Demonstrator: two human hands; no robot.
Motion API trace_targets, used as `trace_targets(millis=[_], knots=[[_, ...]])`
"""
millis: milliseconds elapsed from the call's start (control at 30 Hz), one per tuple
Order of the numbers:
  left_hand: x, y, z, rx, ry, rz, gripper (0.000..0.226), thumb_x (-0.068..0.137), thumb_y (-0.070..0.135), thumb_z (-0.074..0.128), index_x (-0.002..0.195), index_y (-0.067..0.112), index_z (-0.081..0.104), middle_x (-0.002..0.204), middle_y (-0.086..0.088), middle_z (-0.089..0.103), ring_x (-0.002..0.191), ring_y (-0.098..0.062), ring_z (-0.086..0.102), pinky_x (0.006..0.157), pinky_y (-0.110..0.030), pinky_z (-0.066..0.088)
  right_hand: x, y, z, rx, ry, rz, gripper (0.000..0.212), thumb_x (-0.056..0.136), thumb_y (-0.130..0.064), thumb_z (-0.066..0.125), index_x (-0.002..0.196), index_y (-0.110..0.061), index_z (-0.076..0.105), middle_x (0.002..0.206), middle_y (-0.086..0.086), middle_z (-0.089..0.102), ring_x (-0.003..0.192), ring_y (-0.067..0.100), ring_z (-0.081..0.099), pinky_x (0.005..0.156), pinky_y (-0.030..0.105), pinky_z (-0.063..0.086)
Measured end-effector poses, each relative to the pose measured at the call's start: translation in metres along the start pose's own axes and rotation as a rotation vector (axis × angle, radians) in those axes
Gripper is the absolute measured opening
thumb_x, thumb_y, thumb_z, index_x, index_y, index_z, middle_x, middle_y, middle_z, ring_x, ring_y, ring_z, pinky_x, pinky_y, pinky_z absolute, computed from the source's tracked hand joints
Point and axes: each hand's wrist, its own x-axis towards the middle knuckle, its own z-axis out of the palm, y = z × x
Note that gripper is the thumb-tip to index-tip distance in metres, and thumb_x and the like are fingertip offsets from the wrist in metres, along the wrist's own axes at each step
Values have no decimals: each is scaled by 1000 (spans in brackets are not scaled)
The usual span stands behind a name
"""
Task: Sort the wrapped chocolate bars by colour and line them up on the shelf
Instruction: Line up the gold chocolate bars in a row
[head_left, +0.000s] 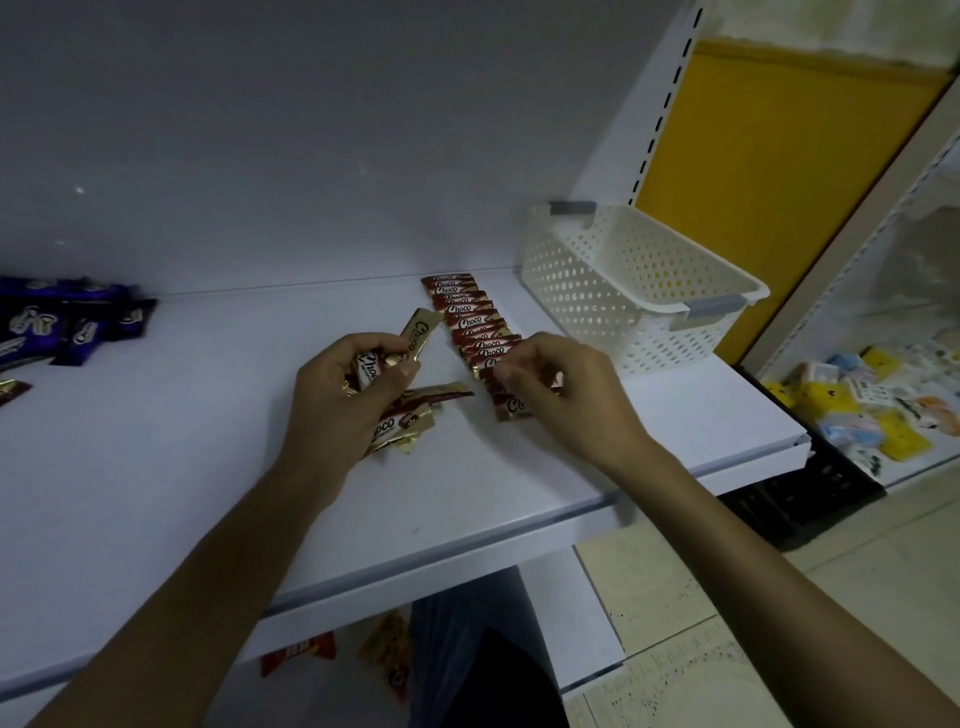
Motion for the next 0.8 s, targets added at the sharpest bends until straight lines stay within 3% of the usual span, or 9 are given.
trace_targets(millis=[167,233,333,433,500,600,667,800], knots=[[-3,4,1,13,-11,104,17,83,8,68,94,22,67,85,11,70,75,-12,69,60,-23,56,-3,-33,23,206,-234,131,28,95,-29,54,118,-15,60,91,-2,69,75,7,67,65,16,50],[-3,5,1,9,-21,110,17,82,9,68,94,21,67,85,13,71,77,-11,69,61,-22,56,2,-38,25,414,-280,229,18,93,-13,58,109,-9,63,86,0,69,71,6,67,62,15,50],[-1,3,-1,1,12,81,16,83,9,69,93,21,68,83,8,70,75,-15,68,58,-28,57,7,-36,19,576,-174,267,19,86,3,61,101,-9,65,79,2,68,66,6,64,58,17,48],[1,1,-2,-6,41,35,16,84,9,69,95,21,69,90,-6,70,74,-26,69,54,-33,57,6,-31,13,582,-96,274,21,84,3,65,101,-9,67,79,3,68,65,8,63,59,23,49],[2,1,-2,-27,54,18,16,85,6,68,97,17,69,87,-4,68,68,-21,69,50,-33,57,3,-29,11,560,-79,286,19,83,0,67,97,-13,69,79,4,68,62,12,62,63,30,51],[3,0,-2,-17,68,7,16,85,6,68,96,18,69,87,0,68,67,-17,68,53,-34,59,-4,-26,11,568,-77,271,20,82,4,66,89,-15,70,81,7,67,62,12,64,65,25,55],[4,-2,-2,-1,76,2,16,85,7,69,95,19,69,93,-3,70,74,-20,68,60,-36,60,-10,-24,10,497,-86,234,19,82,3,67,86,-16,72,84,4,67,70,13,66,67,22,56],[5,-4,-3,0,82,-5,16,85,7,69,94,20,69,92,-5,69,78,-23,67,69,-40,60,-29,-15,9,-162,-207,20,16,86,-17,68,100,-21,74,99,-8,68,89,8,59,72,9,41]])
